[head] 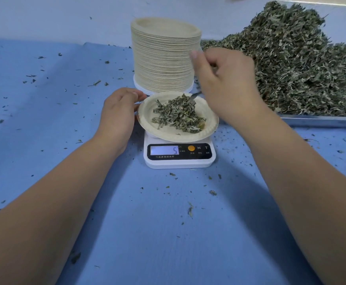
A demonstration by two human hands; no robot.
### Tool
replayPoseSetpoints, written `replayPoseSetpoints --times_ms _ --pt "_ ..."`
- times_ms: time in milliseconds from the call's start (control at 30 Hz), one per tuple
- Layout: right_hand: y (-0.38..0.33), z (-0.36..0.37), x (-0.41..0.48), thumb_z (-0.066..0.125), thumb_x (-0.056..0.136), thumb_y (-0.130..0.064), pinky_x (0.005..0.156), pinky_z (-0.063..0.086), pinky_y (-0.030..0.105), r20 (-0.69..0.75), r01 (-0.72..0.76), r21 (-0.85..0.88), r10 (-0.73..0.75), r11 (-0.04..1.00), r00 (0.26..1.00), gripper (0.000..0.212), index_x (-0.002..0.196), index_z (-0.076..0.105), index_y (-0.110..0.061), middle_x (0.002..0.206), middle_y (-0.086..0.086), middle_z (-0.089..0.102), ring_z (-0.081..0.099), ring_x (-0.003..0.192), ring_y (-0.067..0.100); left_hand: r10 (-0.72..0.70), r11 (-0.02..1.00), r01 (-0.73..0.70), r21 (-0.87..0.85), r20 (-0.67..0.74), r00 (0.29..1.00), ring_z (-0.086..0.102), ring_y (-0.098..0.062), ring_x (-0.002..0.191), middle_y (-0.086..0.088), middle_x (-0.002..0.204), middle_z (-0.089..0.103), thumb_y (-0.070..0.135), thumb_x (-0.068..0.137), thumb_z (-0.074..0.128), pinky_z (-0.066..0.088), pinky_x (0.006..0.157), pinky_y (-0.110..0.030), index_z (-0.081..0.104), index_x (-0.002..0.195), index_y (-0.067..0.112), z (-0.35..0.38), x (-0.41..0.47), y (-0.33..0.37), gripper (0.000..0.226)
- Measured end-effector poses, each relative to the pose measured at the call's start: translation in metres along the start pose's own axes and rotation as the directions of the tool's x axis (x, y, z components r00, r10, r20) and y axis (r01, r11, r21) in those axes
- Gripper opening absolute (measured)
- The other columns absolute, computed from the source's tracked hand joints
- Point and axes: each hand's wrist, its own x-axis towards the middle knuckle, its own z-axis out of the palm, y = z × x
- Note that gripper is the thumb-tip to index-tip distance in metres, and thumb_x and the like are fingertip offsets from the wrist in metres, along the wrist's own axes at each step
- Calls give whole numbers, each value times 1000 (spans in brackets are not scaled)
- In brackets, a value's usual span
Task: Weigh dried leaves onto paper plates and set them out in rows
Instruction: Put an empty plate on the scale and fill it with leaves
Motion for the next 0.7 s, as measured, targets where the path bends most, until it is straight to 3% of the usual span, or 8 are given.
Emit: replayPoseSetpoints --times_ms 133,233,333,433,533,633,700 --pt "-31 20 -14 51 103 -42 60 35 31 168 108 13 -108 994 980 38 75 54 -17 62 -7 47 45 63 12 -4 1000 4 -6 -2 1000 71 -22 95 -7 109 76 15 98 46 53 76 -34 71 92 16 0 -3 3 26" --pt "-29 29 -20 53 101 -43 83 43 34 341 220 -94 -176 971 924 27 96 62 -18 90 -8 60 53 94 15 -8 1000 8 6 5 1000 73 -25 102 -8 109 76 15 98 46 57 79 -35 71 102 10 -1 -5 5 26" --pt "-23 28 -21 54 100 -46 93 42 39 348 237 -109 -187 965 919 29 105 65 -19 101 -8 63 51 108 18 0 999 0 32 14 1000 72 -28 104 -10 108 76 15 98 45 56 85 -41 71 104 8 -1 -6 6 28" --pt "-19 22 -19 56 100 -40 85 42 30 227 182 -22 -172 983 959 27 95 69 -17 90 -9 64 54 97 12 -1 999 0 42 14 1000 71 -28 106 -5 110 76 16 99 45 56 91 -46 71 99 13 -1 -6 6 26" --pt "-10 15 -15 54 100 -35 65 39 27 85 121 31 -123 992 989 34 79 66 -11 72 -2 61 52 71 11 -8 999 8 39 5 1000 70 -27 107 -3 112 76 16 100 45 56 91 -45 71 96 16 -1 -3 6 26" --pt "11 7 -12 54 99 -30 51 28 26 -28 12 47 -11 999 1000 43 58 47 -19 52 -7 42 37 51 9 -19 1000 18 25 7 1000 71 -23 98 -4 111 76 15 99 44 55 80 -37 70 95 16 0 -3 4 26" --pt "29 1 -11 53 97 -29 49 25 26 -57 -60 -34 58 998 997 49 53 33 -21 46 -7 32 32 46 9 -17 1000 17 17 5 1000 69 -20 95 -5 111 76 14 99 44 53 78 -34 70 93 16 0 -2 3 26"
